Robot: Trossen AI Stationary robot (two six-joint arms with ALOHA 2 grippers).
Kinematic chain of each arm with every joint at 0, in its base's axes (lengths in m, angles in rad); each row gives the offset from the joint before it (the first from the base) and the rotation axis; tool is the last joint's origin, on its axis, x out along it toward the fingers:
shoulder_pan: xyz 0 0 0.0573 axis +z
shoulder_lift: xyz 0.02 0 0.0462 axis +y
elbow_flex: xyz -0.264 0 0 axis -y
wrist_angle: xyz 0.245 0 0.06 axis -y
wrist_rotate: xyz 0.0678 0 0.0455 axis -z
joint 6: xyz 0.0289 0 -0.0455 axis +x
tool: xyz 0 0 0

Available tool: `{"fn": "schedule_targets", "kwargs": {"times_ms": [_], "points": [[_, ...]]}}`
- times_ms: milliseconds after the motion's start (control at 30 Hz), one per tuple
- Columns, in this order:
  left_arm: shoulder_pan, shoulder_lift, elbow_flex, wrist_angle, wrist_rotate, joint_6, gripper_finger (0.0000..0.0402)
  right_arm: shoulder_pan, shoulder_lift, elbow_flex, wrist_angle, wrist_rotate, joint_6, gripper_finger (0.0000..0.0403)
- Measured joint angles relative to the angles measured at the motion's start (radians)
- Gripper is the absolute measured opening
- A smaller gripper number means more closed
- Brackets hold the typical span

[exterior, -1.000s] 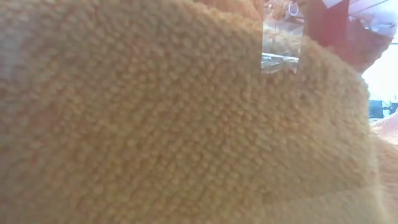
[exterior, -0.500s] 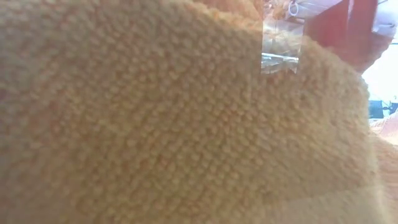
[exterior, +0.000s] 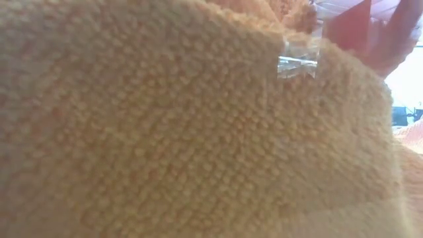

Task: Sort microfiber towel by color & place in baskets
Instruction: Put the green towel into the left transparent bin

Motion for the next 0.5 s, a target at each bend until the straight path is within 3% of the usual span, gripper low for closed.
{"fn": "schedule_targets", "kwargs": {"times_ms": [267,500], "points": [[0.148,0.261,0.199,-0.142,0.056,-0.126,0.0137,-0.160,-0.201,-0.175,0.007,-0.160,-0.159,0.0000],[0.228,0.532,0.448,-0.297,0.062,-0.318,0.0145,-0.327,-0.409,-0.218,-0.004,-0.308,-0.438,0.0000]]}}
